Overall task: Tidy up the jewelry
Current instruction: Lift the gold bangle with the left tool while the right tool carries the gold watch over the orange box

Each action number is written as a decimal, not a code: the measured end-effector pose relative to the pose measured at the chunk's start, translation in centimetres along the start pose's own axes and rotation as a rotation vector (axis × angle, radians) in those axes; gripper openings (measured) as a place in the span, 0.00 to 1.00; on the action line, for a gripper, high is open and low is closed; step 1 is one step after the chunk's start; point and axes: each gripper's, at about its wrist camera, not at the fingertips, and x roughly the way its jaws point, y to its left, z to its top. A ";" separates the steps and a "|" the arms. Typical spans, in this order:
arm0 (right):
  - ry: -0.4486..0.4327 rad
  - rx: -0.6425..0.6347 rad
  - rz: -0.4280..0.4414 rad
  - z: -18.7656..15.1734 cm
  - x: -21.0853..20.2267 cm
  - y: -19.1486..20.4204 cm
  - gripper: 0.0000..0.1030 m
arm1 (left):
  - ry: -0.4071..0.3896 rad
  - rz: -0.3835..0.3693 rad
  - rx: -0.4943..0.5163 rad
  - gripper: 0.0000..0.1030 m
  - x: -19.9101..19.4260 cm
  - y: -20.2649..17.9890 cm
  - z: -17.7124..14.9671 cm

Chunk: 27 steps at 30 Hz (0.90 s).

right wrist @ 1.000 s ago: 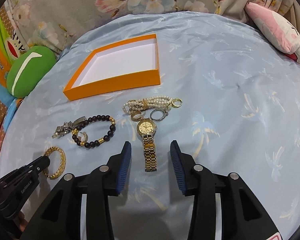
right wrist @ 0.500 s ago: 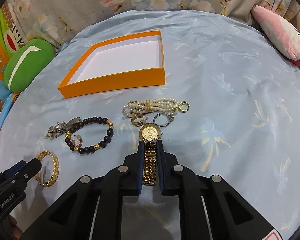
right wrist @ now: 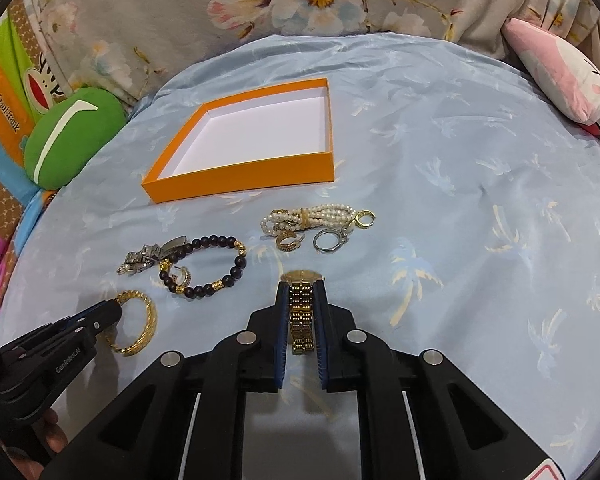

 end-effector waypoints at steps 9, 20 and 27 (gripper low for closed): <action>-0.033 -0.016 0.019 0.5 -1.8 0.3 0.10 | -0.064 -0.025 0.028 0.04 -3.0 -1.4 0.5; -0.106 -0.034 0.056 3.3 -4.3 0.6 0.10 | -0.162 -0.040 0.048 0.04 -6.7 -1.7 3.3; -0.156 -0.050 0.083 8.7 -3.2 1.0 0.10 | -0.221 -0.016 0.073 0.05 -6.4 -2.1 8.2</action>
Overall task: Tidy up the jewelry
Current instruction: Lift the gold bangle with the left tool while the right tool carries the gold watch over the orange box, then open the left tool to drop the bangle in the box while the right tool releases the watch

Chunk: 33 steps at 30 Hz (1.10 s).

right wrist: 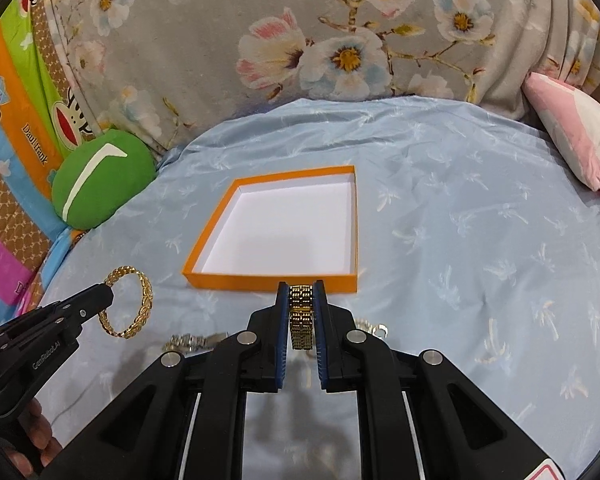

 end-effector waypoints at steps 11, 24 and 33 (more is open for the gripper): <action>-0.033 -0.038 0.006 8.6 9.8 0.4 0.10 | -0.052 0.054 0.047 0.05 8.2 -1.4 8.7; 0.080 -0.009 0.018 9.3 19.2 -1.2 0.10 | 0.042 0.049 0.034 0.05 18.4 -2.3 10.0; 0.103 -0.025 0.006 8.8 20.4 -1.3 0.14 | 0.072 0.063 0.036 0.09 20.4 -2.6 9.1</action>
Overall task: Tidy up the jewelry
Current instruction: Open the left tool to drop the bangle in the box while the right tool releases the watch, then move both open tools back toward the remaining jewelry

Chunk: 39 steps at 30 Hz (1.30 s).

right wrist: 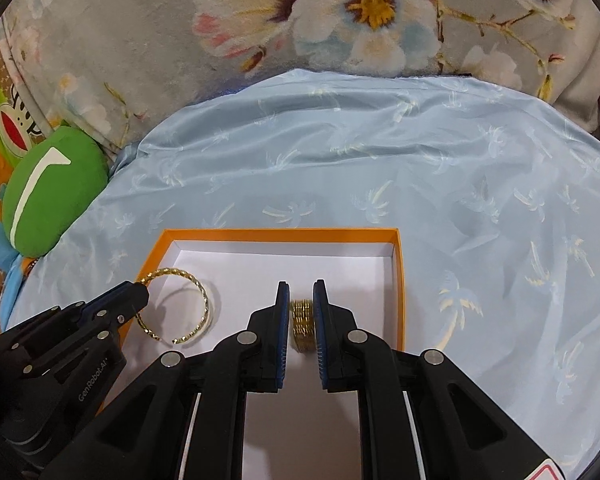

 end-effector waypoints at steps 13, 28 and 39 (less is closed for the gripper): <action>-0.097 -0.028 -0.002 -2.4 -5.7 0.2 0.29 | -0.039 0.029 0.009 0.38 -2.2 -0.5 -1.2; -0.108 -0.032 0.012 -15.2 -17.8 0.2 0.34 | -0.025 0.021 0.047 0.38 -12.3 -1.2 -10.6; -0.031 -0.028 0.024 -22.3 -21.7 0.5 0.34 | 0.040 0.000 -0.023 0.38 -16.5 0.1 -17.0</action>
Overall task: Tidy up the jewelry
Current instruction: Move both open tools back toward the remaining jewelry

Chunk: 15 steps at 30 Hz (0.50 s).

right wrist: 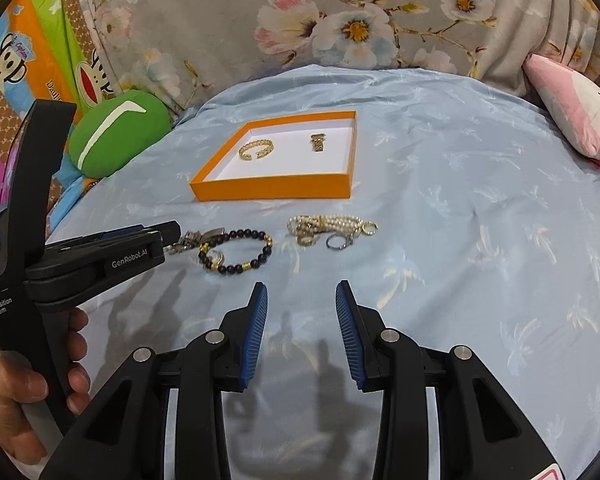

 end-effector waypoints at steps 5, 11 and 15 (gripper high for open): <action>0.012 0.015 -0.010 -1.2 -0.4 -0.4 0.34 | 0.026 0.005 -0.038 0.38 -0.6 1.1 -2.2; 0.012 0.035 -0.036 -0.7 0.6 -1.2 0.34 | 0.051 0.020 -0.087 0.38 -0.2 3.0 -3.7; 0.004 0.067 -0.028 1.0 2.0 -1.9 0.34 | 0.058 0.032 -0.113 0.38 0.2 4.1 -4.1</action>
